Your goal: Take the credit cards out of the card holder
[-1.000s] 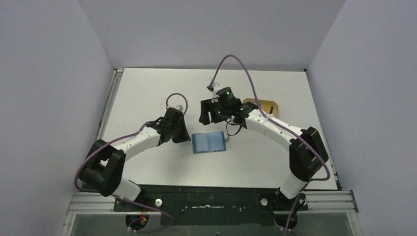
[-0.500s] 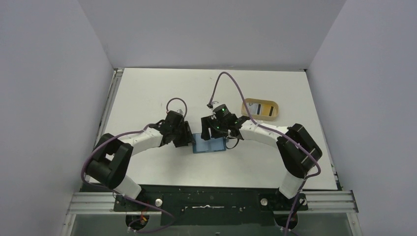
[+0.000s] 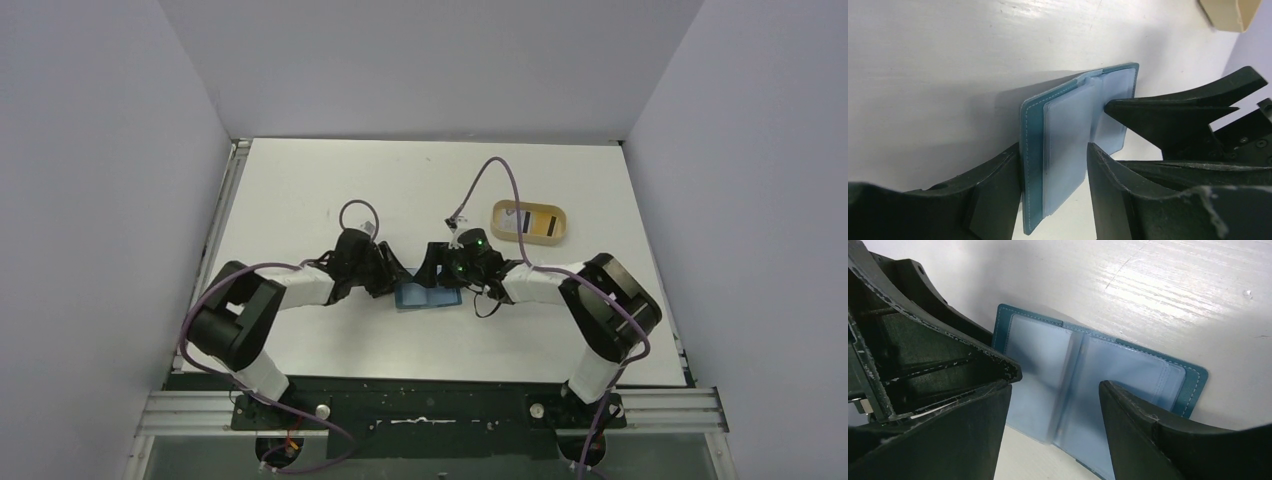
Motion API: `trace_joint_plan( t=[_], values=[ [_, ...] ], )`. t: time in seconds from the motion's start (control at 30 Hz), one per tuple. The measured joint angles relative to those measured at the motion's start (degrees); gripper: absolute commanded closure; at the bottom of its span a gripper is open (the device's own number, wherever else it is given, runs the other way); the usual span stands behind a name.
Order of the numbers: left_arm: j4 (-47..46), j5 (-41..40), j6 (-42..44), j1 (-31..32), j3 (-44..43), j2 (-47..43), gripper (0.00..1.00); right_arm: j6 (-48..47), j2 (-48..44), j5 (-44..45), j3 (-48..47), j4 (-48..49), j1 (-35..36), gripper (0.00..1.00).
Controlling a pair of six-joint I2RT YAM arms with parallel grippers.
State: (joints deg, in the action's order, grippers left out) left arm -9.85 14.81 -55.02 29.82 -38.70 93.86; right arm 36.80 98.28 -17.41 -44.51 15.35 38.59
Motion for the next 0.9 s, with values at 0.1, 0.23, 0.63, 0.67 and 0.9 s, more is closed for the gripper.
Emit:
trace_joint_plan(
  t=[0.1, 0.23, 0.63, 0.67, 0.9],
  values=[
    [-3.72, 1.4, -2.91, -0.11, 1.57, 0.42, 0.54, 0.87, 0.0, -0.98, 1.03, 2.21, -0.59, 0.33],
    [-5.11, 2.16, -5.55, -0.44, 3.41, -0.44, 0.63, 1.51, 0.11, -1.42, 1.51, 3.48, -0.74, 0.33],
    [-0.13, 1.38, -6.25, -3.82, 6.34, -5.64, 0.86, 2.91, 2.62, -3.52, 1.62, 8.7, -1.11, 0.33],
    [-0.22, 1.38, -6.27, -3.98, 6.38, -5.73, 0.87, 2.95, 2.75, -3.67, 1.62, 8.96, -1.11, 0.33],
    [-1.68, 1.6, -7.32, -4.07, 7.08, -5.05, 0.86, 2.95, 2.78, -3.87, 1.66, 9.07, -1.14, 0.33]
  ],
)
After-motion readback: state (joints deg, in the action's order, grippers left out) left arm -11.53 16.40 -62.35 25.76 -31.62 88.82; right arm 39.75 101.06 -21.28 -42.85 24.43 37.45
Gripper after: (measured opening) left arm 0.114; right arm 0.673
